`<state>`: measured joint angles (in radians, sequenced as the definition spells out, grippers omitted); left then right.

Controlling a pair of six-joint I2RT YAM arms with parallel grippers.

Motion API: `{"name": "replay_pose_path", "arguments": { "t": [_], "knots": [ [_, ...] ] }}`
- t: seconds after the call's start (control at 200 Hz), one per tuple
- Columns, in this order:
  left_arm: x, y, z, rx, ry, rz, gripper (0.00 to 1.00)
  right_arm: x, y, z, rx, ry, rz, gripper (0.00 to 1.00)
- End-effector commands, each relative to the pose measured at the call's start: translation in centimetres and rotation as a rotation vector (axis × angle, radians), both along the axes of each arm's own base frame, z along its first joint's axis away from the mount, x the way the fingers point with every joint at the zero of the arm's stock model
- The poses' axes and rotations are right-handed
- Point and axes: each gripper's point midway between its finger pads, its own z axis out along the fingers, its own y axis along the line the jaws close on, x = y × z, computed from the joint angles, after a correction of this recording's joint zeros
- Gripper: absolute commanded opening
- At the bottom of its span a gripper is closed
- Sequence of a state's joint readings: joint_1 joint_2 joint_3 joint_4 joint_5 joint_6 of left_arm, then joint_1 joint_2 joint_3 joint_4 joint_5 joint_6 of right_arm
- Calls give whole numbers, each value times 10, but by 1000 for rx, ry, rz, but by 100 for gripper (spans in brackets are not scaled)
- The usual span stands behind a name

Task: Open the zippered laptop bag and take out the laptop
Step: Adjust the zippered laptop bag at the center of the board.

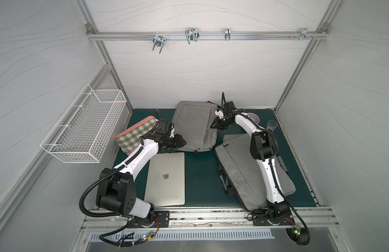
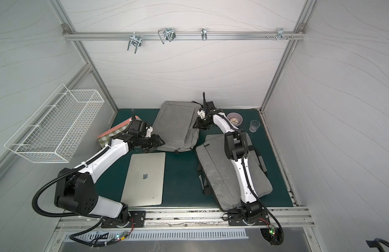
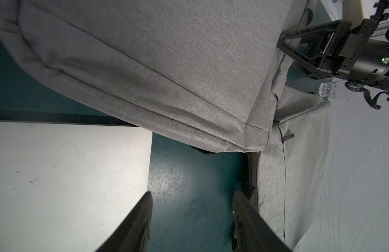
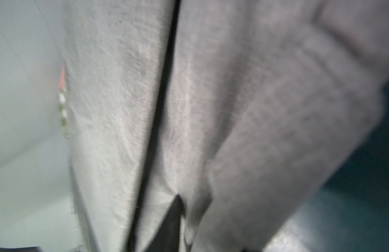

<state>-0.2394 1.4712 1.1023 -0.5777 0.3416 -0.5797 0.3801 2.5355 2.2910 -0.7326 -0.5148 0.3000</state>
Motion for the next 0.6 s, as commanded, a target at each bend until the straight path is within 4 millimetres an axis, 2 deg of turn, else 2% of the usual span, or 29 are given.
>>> {"name": "replay_pose_path", "arguments": {
  "t": [0.0,0.19,0.325,0.39,0.475,0.59],
  "knots": [
    [10,2,5,7,-25,-13,60,9,13,9,10,-64,8,38],
    [17,0,-10,1,-5,-10,60,11,25,22,-4,-118,0,48],
    [24,-4,-17,-14,-6,-7,60,18,12,30,-46,-156,-47,64],
    [27,-4,-21,-14,-5,-4,60,22,5,43,-59,-201,-75,73],
    [32,-5,-30,-12,-6,1,60,26,-3,70,-68,-270,-102,84],
    [39,-3,-40,0,2,4,60,28,-20,102,-67,-321,-127,93]
  ]
}}
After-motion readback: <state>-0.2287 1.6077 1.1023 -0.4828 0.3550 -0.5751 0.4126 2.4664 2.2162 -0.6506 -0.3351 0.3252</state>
